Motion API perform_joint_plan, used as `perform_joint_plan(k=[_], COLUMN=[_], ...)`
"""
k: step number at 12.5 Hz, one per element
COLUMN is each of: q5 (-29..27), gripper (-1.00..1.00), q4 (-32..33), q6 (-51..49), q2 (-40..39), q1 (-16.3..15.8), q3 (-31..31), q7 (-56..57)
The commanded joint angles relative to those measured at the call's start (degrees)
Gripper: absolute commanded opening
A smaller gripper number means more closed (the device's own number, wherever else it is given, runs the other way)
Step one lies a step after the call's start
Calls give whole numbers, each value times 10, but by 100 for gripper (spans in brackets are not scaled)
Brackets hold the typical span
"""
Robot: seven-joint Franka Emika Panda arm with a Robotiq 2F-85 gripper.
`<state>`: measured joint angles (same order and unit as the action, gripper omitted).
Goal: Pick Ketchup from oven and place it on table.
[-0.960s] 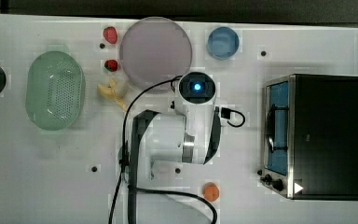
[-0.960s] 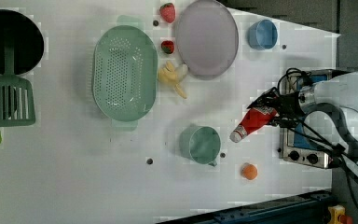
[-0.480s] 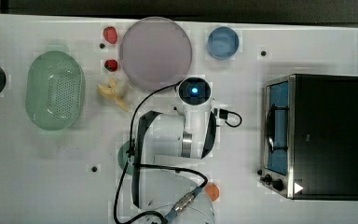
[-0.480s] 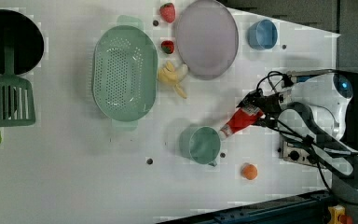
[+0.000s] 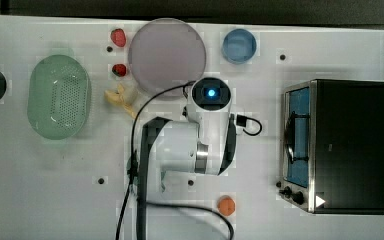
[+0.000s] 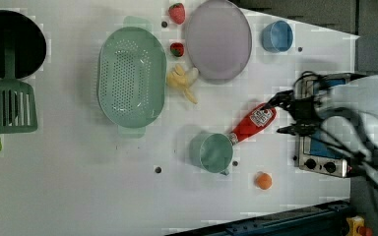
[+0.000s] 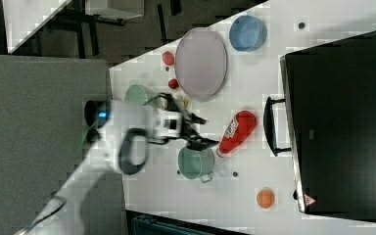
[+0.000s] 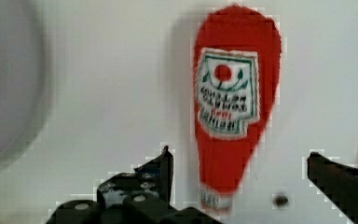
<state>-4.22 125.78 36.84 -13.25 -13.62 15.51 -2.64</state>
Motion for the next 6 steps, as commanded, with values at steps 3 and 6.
perform_joint_plan(k=[3, 6], q5=[4, 46], gripper=[100, 100], q4=[-145, -229], q6=[-167, -262], q2=[162, 192], q1=[-7, -8], q3=[4, -6], q7=[-11, -11])
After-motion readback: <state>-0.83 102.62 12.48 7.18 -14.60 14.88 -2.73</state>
